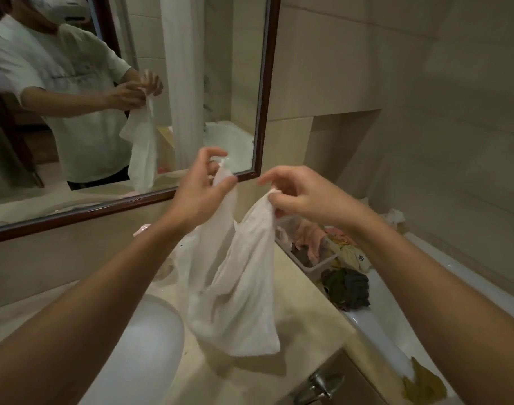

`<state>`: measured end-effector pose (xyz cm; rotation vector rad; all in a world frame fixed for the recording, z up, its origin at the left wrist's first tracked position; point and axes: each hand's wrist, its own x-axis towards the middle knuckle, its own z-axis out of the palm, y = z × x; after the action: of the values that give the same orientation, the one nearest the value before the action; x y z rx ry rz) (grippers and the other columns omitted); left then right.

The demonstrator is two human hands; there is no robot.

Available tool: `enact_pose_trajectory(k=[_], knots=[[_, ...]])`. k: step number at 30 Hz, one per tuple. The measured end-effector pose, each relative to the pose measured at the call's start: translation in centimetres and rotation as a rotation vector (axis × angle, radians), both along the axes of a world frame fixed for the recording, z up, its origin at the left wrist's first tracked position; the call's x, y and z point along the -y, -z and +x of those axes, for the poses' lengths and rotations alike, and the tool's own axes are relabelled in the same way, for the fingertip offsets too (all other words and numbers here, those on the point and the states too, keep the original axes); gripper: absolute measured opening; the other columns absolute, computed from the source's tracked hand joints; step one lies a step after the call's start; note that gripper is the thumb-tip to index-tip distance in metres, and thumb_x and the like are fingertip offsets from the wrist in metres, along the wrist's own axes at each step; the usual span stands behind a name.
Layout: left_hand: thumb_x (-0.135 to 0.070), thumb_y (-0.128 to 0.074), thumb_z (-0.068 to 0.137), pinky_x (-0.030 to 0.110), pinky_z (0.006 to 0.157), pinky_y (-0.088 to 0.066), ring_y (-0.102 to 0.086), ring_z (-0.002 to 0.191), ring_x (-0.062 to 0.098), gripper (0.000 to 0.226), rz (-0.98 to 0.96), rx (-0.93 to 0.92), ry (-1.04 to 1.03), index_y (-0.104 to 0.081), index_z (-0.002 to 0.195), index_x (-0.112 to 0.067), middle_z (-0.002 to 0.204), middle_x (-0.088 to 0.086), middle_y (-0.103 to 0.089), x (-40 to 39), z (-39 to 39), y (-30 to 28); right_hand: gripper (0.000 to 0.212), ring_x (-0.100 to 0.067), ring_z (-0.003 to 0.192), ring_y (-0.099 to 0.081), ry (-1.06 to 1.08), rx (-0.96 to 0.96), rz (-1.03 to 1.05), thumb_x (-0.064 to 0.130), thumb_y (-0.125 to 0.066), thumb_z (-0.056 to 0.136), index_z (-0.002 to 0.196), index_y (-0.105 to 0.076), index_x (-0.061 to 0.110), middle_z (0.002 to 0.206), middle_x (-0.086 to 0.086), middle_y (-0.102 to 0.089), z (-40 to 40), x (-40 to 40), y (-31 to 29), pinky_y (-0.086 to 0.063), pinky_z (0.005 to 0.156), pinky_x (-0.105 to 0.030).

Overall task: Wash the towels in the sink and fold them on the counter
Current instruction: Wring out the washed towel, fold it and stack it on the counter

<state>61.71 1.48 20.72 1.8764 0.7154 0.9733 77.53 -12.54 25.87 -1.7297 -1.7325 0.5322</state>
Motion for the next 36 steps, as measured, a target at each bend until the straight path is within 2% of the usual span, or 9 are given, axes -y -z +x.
enact_pose_trajectory(k=[4,8,13,16,20,26,30,33,36], knots=[[-0.022,-0.06,0.098,0.04,0.097,-0.051,-0.061,0.109,0.023,0.075,-0.002,-0.18,0.262,-0.015,0.154,-0.043,0.121,0.011,-0.06,0.6,-0.8,-2.1,0.071,-0.006,0.078,-0.068,0.016,0.101,0.09,0.012,-0.059,0.097,0.158,-0.023,0.014,0.088,0.004,-0.068,-2.1,-2.2,0.3,-0.058,0.08,-0.025],[-0.011,-0.055,0.099,0.037,0.095,-0.049,-0.058,0.113,0.033,0.086,0.025,-0.277,0.313,0.003,0.157,-0.037,0.128,0.019,-0.058,1.1,-1.7,-3.3,0.048,-0.004,0.072,-0.063,0.027,0.299,0.131,0.013,-0.057,0.097,0.144,-0.05,0.013,0.084,0.004,-0.066,-2.5,-3.5,0.4,-0.057,0.073,-0.029],[-0.001,-0.057,0.094,0.05,0.098,-0.049,-0.06,0.11,0.037,0.097,-0.051,-0.291,0.352,0.01,0.157,-0.033,0.121,0.02,-0.063,0.8,-1.7,-3.8,0.049,-0.003,0.084,-0.049,0.085,0.363,0.172,0.02,-0.065,0.092,0.14,-0.052,0.019,0.104,0.009,-0.051,-2.6,-3.9,0.6,-0.038,0.072,-0.016],[0.006,-0.062,0.089,0.031,0.085,-0.055,-0.07,0.091,0.017,0.1,-0.215,-0.199,0.353,0.003,0.158,-0.025,0.097,0.002,-0.074,0.8,-1.1,-2.7,0.044,-0.006,0.084,-0.054,0.077,0.422,0.137,0.018,-0.068,0.09,0.133,-0.058,0.016,0.102,0.005,-0.055,-2.4,-4.0,0.4,-0.046,0.072,-0.02],[-0.012,-0.079,0.074,0.04,0.11,-0.039,-0.067,0.108,0.013,0.11,-0.359,-0.047,0.239,-0.008,0.158,-0.017,0.102,0.002,-0.075,0.2,-0.5,-1.2,0.017,-0.011,0.081,-0.053,0.117,0.465,0.184,0.02,-0.066,0.091,0.104,-0.067,0.009,0.095,0.0,-0.059,-1.8,-3.8,1.0,-0.046,0.068,-0.022],[-0.036,-0.072,0.087,0.028,0.069,-0.05,-0.067,0.081,0.008,0.036,0.088,-0.344,0.168,-0.067,0.121,-0.027,0.091,-0.008,-0.072,1.5,-2.0,4.3,0.009,-0.017,0.078,-0.058,0.161,0.368,0.274,0.016,-0.065,0.089,0.096,-0.063,0.009,0.089,-0.002,-0.06,-0.1,-2.8,1.3,-0.057,0.073,-0.042],[-0.03,-0.066,0.092,0.031,0.064,-0.042,-0.057,0.072,0.014,0.004,0.332,-0.649,0.013,-0.069,0.09,-0.028,0.068,-0.009,-0.06,1.2,-2.5,6.2,0.01,-0.023,0.076,-0.064,0.192,0.324,0.27,0.011,-0.065,0.088,0.095,-0.063,0.006,0.09,-0.007,-0.062,1.1,-2.5,1.5,-0.057,0.069,-0.046],[-0.028,-0.064,0.094,0.033,0.065,-0.044,-0.054,0.069,0.012,0.029,0.315,-0.63,0.004,-0.061,0.066,-0.022,0.07,-0.006,-0.057,0.9,-2.2,7.2,0.007,-0.017,0.068,-0.068,0.186,0.255,0.262,0.01,-0.066,0.09,0.096,-0.063,0.007,0.091,-0.006,-0.063,1.6,-2.2,1.1,-0.059,0.062,-0.039],[-0.027,-0.058,0.099,0.045,0.069,-0.056,-0.061,0.073,0.027,0.03,0.119,-0.368,0.075,-0.068,0.081,-0.005,0.08,0.012,-0.063,1.1,-2.1,8.3,0.004,-0.01,0.063,-0.069,0.205,0.207,0.272,0.011,-0.065,0.092,0.094,-0.062,0.012,0.092,0.001,-0.062,2.5,-1.3,0.7,-0.059,0.059,-0.028]])
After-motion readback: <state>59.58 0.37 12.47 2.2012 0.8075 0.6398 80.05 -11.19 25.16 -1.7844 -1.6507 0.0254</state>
